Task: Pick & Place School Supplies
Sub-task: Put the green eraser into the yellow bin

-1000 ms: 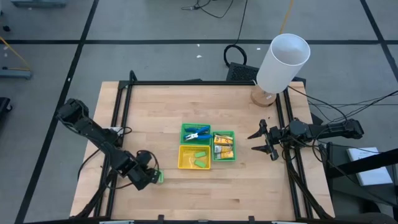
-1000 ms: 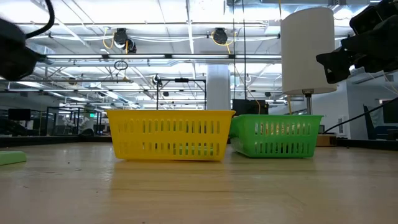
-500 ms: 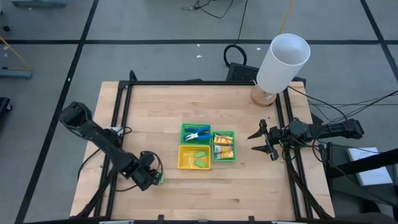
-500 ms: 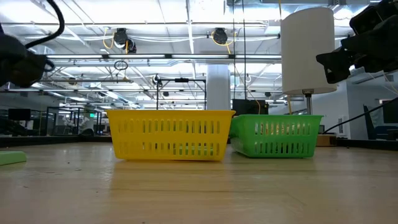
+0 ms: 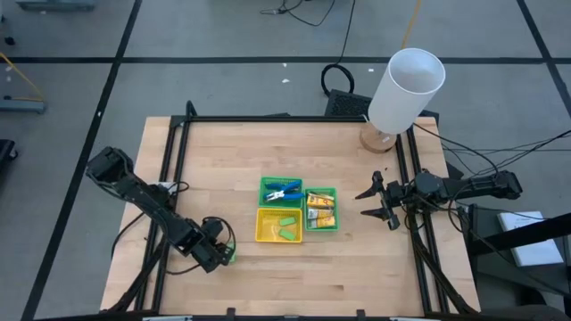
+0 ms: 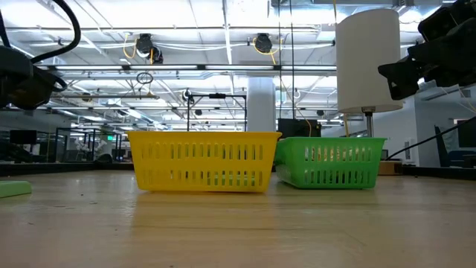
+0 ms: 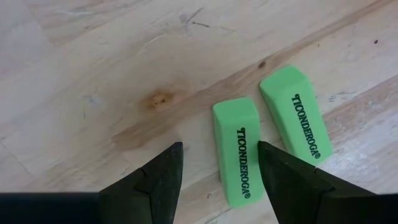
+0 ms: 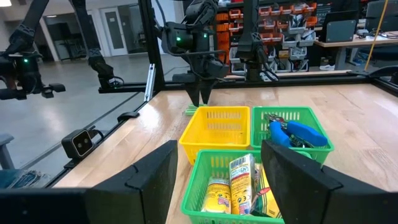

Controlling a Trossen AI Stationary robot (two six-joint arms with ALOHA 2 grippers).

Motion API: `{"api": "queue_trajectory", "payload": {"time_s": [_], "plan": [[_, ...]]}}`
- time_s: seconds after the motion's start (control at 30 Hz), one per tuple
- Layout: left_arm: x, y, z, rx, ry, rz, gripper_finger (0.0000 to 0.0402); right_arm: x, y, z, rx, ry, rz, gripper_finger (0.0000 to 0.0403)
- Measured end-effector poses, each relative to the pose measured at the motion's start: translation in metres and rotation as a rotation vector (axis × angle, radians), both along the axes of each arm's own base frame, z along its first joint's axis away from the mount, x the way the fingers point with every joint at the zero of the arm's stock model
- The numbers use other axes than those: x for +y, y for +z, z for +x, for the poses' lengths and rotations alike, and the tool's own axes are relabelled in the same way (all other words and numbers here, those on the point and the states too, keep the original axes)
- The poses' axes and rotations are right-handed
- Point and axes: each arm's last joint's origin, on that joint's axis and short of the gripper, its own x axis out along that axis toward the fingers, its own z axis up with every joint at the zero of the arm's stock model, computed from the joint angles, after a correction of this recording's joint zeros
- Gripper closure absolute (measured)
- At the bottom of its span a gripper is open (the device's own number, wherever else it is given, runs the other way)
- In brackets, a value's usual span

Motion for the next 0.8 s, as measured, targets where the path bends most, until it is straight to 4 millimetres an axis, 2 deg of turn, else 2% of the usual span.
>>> {"api": "queue_trajectory", "payload": {"time_s": [0.3,0.8], "plan": [[0.002,-0.008,0.003,0.05,-0.017,0.013,0.0192,0.0,0.0,0.0,0.0,-0.001,0.0,0.0177],[0.012,-0.009,-0.002,0.179,0.05,0.032,0.0192,0.0,0.0,0.0,0.0,0.0,0.0,0.0177]]}}
